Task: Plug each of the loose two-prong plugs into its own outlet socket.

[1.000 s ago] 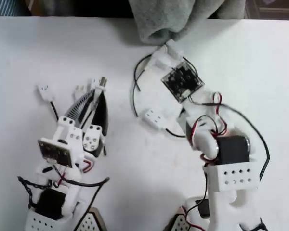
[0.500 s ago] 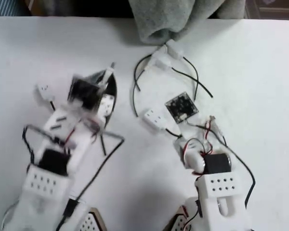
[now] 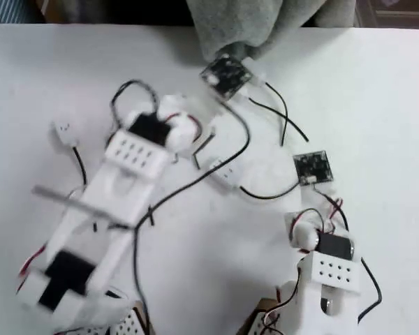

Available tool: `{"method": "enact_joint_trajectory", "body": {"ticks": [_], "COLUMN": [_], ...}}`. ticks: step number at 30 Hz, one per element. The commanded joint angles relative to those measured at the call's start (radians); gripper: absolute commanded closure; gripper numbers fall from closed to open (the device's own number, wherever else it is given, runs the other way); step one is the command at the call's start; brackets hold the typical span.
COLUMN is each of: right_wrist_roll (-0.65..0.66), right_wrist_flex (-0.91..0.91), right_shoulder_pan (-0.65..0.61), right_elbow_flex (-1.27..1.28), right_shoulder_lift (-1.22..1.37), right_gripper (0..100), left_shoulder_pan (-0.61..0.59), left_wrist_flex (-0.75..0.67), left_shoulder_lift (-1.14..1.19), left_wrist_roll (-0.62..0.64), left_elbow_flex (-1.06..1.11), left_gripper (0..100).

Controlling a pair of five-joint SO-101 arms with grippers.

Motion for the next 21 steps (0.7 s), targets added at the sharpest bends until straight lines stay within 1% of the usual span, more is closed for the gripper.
{"method": "enact_joint_trajectory", "body": {"ticks": [1, 6, 10, 12, 14, 16, 19, 21], "right_wrist_roll": [0.071, 0.114, 0.114, 0.114, 0.114, 0.114, 0.114, 0.114], "right_wrist_flex": [-0.012, -0.012, -0.012, -0.010, -0.008, -0.002, -0.004, -0.004], "right_shoulder_pan": [0.082, 0.137, 0.142, 0.142, 0.142, 0.142, 0.140, 0.140], "right_elbow_flex": [0.035, 0.054, 0.058, 0.058, 0.058, 0.060, 0.061, 0.061], "right_shoulder_lift": [-0.018, -0.018, -0.018, -0.018, -0.018, -0.018, -0.018, -0.018], "right_gripper": [97.8, 97.8, 97.8, 97.8, 97.8, 97.8, 97.8, 97.8], "left_shoulder_pan": [0.039, 0.077, 0.088, 0.088, 0.082, 0.090, 0.133, 0.160], "left_wrist_flex": [0.146, 0.387, 0.624, 0.710, 0.707, 0.706, 0.706, 0.704], "left_shoulder_lift": [0.182, 0.463, 0.670, 0.756, 0.806, 0.817, 0.812, 0.812], "left_wrist_roll": [-0.066, -0.075, -0.075, -0.071, -0.061, -0.068, -0.095, -0.092], "left_elbow_flex": [-0.269, -0.617, -0.928, -1.066, -1.117, -1.120, -1.120, -1.122], "left_gripper": [97, 97, 97, 97, 97, 97, 97, 97]}}
